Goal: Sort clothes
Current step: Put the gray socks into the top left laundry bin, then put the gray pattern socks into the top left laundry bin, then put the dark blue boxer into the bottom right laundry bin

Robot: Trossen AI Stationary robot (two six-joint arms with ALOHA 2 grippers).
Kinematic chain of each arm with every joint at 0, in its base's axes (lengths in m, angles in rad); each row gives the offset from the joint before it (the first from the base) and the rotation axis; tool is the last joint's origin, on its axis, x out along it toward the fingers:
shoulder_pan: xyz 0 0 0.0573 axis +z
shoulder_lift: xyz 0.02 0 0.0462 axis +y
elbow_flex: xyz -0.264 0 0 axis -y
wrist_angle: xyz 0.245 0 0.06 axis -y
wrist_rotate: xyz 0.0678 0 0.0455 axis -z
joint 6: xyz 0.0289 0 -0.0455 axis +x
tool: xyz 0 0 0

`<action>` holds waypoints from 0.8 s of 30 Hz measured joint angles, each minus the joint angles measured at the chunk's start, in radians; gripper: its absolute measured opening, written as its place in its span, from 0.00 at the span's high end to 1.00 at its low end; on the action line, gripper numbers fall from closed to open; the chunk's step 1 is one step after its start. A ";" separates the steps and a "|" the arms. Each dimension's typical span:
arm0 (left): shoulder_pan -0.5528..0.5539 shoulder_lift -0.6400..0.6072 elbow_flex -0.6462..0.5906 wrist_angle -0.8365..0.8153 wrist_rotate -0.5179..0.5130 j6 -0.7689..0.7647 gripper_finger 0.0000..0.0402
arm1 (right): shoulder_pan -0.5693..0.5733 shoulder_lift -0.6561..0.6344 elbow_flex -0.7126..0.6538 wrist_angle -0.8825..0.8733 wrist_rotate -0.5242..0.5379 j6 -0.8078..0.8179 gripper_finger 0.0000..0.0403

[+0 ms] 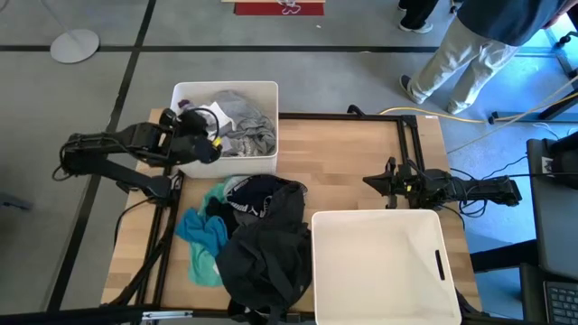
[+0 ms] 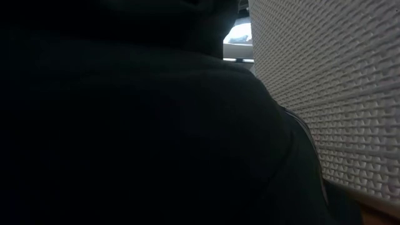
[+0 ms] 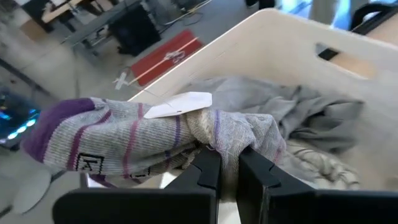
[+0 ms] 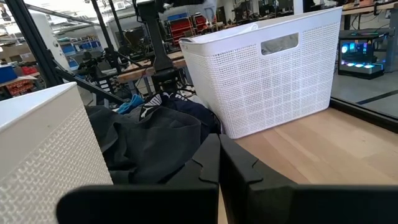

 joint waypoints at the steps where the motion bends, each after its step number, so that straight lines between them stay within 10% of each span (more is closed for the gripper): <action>1: 0.019 0.000 -0.010 0.017 0.001 0.027 0.96 | 0.000 0.000 0.000 0.000 0.000 0.000 0.99; 8: 0.132 0.000 -0.051 0.097 0.036 0.198 0.94 | 0.000 0.000 0.000 0.000 0.000 0.000 0.99; 24: 0.199 -0.033 0.041 0.130 0.246 0.264 0.50 | 0.000 0.000 -0.005 0.047 0.001 0.050 0.99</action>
